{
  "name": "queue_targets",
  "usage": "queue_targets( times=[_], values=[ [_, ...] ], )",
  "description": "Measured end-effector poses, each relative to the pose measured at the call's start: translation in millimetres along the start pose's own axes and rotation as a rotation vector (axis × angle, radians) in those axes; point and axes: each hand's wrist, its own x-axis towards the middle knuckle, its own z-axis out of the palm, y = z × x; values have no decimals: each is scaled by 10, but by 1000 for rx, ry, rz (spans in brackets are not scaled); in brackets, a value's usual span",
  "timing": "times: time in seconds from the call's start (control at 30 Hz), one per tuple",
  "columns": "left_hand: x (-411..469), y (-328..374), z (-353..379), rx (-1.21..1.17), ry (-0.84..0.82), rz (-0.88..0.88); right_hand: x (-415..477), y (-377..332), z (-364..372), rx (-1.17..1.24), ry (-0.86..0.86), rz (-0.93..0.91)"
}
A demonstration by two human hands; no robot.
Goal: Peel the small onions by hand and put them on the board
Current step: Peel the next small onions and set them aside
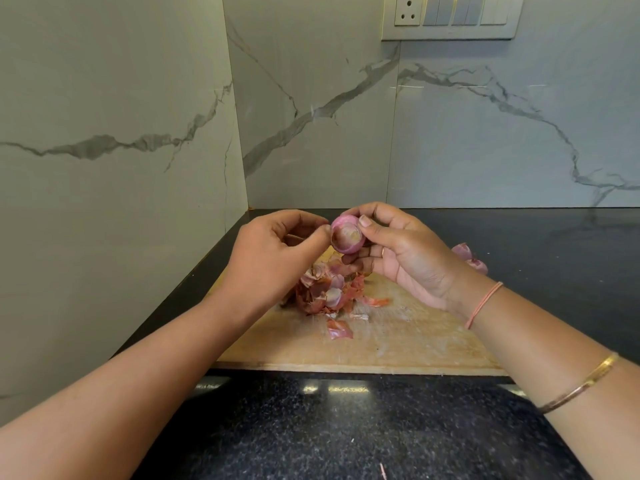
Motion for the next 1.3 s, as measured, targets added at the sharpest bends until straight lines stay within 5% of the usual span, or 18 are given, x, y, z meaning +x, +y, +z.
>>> queue_targets(
  times=[0.77,1.0,1.3],
  values=[
    [46,-44,29,-29,116,2,-69,-14,115,28,-24,-26],
    [45,-44,40,-362,72,-103,-36,-14,22,149,-70,-9],
    [-1,-15,52,-93,4,28,-25,17,-4,145,-107,-8]
  ],
)
